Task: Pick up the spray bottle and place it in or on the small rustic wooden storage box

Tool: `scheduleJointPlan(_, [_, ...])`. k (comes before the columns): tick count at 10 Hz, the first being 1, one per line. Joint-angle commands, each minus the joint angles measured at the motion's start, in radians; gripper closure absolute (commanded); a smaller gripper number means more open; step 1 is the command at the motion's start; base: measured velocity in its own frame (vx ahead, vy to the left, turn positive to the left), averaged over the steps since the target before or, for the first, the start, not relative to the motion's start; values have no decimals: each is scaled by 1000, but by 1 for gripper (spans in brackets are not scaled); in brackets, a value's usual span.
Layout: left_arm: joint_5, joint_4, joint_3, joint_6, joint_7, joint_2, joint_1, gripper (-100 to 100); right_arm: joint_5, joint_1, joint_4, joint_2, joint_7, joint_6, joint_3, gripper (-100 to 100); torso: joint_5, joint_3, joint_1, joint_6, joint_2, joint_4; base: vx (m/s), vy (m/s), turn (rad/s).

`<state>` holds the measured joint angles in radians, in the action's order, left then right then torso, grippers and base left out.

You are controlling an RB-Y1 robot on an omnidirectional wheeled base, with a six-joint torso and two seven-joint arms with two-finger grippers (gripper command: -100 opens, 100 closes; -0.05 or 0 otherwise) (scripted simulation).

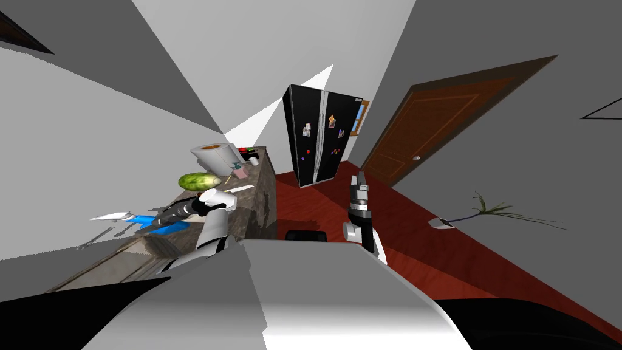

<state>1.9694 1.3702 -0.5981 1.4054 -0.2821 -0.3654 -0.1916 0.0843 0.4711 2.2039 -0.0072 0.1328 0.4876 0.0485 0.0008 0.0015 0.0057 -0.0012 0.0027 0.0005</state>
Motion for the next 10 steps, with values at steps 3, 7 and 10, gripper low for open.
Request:
scheduleJointPlan(3, [90, -62, -40, 24, 16, -26, -72, -100, 0, 0, 0, 0, 0, 0, 0, 0, 0, 0, 1, 0, 0, 0, -8, 95, -16])
scheduleJointPlan(7, [141, -91, -65, 39, 25, -40, -111, -100, 0, 0, 0, 0, 0, 0, 0, 0, 0, 1, 1, 0, 2, 0, -36, 79, -4])
scheduleJointPlan(10, [143, -92, -66, 40, 26, -40, -112, 100, 0, 0, 0, 0, 0, 0, 0, 0, -1, 0, -5, 0, 0, 0, -1, 3, 0])
